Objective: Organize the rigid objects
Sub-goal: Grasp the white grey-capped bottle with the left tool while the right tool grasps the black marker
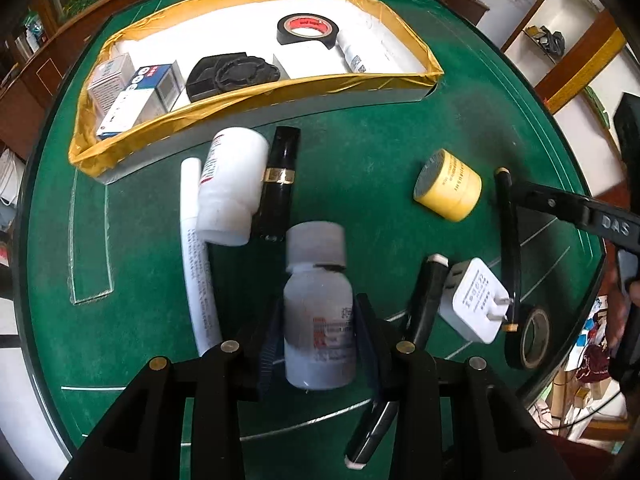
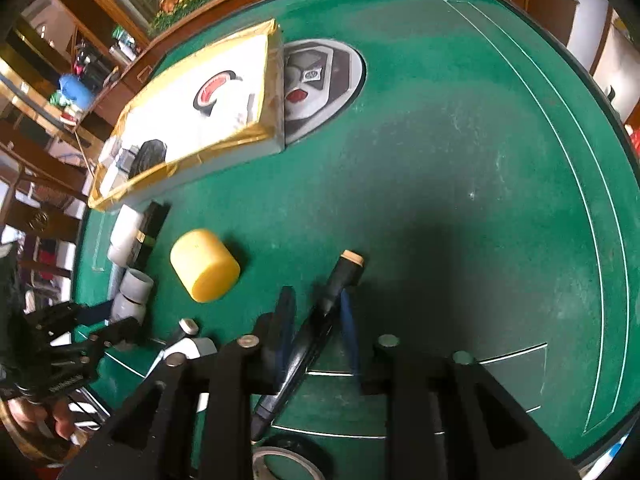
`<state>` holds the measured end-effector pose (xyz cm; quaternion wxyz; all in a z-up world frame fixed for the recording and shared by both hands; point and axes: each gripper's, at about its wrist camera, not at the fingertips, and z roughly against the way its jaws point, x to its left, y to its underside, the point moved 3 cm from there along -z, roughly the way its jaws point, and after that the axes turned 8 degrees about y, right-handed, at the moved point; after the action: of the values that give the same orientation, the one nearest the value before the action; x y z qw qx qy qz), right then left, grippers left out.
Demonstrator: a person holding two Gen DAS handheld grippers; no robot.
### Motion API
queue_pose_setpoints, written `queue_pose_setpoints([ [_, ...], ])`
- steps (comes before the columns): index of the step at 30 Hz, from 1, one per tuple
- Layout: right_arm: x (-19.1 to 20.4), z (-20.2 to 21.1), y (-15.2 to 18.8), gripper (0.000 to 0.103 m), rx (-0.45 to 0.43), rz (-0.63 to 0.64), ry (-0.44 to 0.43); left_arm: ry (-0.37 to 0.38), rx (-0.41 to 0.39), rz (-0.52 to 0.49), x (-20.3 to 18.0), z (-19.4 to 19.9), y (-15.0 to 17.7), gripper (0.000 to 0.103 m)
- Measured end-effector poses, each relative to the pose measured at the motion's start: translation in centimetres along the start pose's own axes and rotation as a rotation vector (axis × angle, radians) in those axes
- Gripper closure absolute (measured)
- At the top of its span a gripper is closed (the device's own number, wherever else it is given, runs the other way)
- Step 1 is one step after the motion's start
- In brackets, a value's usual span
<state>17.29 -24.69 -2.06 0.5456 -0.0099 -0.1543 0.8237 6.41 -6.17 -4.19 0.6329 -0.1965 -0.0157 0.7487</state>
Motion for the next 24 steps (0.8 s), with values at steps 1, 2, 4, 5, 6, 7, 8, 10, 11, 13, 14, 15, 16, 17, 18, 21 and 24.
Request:
queue_pose_setpoints([
  [1, -0.1, 0.1, 0.2, 0.06, -0.002, -0.008, 0.003, -0.008, 0.002, -0.004, -0.2, -0.2, -0.1, 0.065],
  [2, 0.1, 0.2, -0.1, 0.06, 0.003, -0.012, 0.004, -0.015, 0.003, -0.007, -0.3, -0.3, 0.0, 0.065],
  [4, 0.1, 0.3, 0.3, 0.06, 0.014, -0.028, 0.002, -0.018, 0.007, -0.008, -0.4, -0.5, 0.0, 0.065],
  [5, 0.2, 0.3, 0.6, 0.06, 0.018, -0.033, 0.003, -0.019, 0.008, -0.006, -0.4, -0.6, 0.0, 0.067],
  [6, 0.2, 0.4, 0.8, 0.06, 0.022, -0.036, 0.003, -0.021, 0.004, -0.002, -0.2, -0.6, 0.1, 0.067],
  [7, 0.4, 0.3, 1.0, 0.06, 0.027, -0.036, 0.0, -0.016, -0.002, 0.003, -0.2, -0.6, 0.1, 0.067],
  [8, 0.6, 0.2, 1.1, 0.06, 0.032, -0.035, -0.003, -0.013, -0.005, 0.008, -0.1, -0.6, 0.2, 0.067],
  [10, 1.1, -0.2, 1.5, 0.069, 0.049, -0.025, -0.01, -0.002, -0.005, 0.022, 0.1, -0.6, 0.1, 0.067],
  [11, 1.2, -0.5, 1.8, 0.076, 0.06, -0.019, -0.01, 0.01, -0.005, 0.032, 0.5, -0.3, 0.3, 0.067],
  [13, 1.7, -1.0, 2.2, 0.08, 0.075, 0.003, 0.008, 0.035, -0.011, 0.053, 0.8, -0.1, 0.1, 0.067],
  [14, 2.0, -0.9, 2.2, 0.082, 0.059, 0.028, 0.03, 0.044, -0.016, 0.06, 0.9, 0.1, 0.2, 0.067],
  [15, 2.3, -0.9, 2.2, 0.082, 0.052, 0.052, 0.04, 0.052, -0.02, 0.064, 1.3, 0.6, 0.3, 0.067],
  [16, 2.5, -1.0, 2.1, 0.083, 0.045, 0.07, 0.051, 0.057, -0.025, 0.066, 1.5, 1.0, 0.3, 0.067],
  [17, 2.7, -1.1, 2.0, 0.083, 0.04, 0.085, 0.06, 0.059, -0.03, 0.066, 1.5, 1.2, 0.2, 0.067],
  [18, 2.7, -1.2, 1.8, 0.084, 0.038, 0.094, 0.067, 0.061, -0.037, 0.065, 1.6, 1.5, 0.1, 0.067],
  [21, 2.5, -1.2, 1.3, 0.086, 0.026, 0.109, 0.094, 0.071, -0.054, 0.068, 1.4, 2.5, -0.3, 0.067],
  [24, 2.2, -1.4, 1.1, 0.087, 0.02, 0.11, 0.099, 0.078, -0.071, 0.076, 1.5, 3.3, -1.0, 0.067],
])
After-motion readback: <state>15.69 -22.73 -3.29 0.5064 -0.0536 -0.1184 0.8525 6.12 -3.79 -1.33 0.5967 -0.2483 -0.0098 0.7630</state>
